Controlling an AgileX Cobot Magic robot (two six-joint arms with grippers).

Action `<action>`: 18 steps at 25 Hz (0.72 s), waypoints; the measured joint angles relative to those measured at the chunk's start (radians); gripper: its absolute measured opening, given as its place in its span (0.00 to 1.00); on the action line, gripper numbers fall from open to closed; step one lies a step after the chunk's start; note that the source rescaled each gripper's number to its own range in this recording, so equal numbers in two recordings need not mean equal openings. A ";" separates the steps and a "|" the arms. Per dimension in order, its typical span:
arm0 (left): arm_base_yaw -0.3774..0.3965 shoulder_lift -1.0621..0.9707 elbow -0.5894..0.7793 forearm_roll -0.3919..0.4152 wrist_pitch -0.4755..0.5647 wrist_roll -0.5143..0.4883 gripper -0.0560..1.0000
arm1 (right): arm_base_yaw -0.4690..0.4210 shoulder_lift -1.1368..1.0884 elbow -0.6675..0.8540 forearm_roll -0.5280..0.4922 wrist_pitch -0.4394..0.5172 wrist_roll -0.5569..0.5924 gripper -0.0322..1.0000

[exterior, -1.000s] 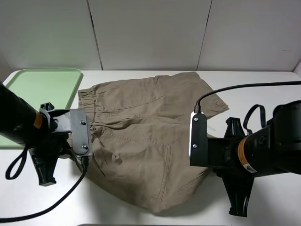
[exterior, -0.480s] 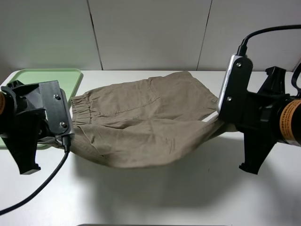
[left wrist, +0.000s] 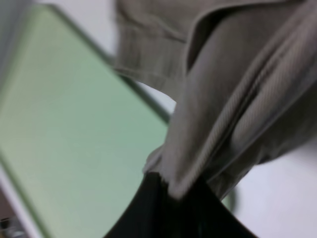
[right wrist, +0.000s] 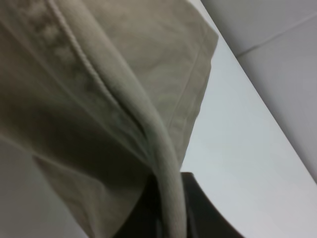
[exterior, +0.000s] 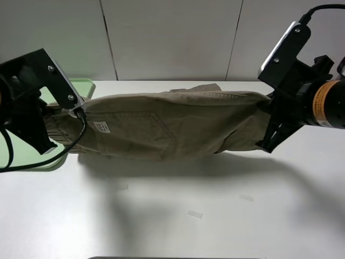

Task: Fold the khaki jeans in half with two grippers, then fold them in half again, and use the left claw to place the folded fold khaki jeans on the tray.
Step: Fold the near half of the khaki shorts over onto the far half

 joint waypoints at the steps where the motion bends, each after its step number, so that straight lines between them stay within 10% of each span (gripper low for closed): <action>1: 0.000 0.000 0.000 0.055 0.000 -0.055 0.15 | -0.009 0.030 -0.023 -0.001 -0.008 0.000 0.03; 18: 0.377 0.131 -0.001 0.169 -0.297 -0.165 0.14 | -0.055 0.432 -0.394 -0.008 -0.040 0.013 0.03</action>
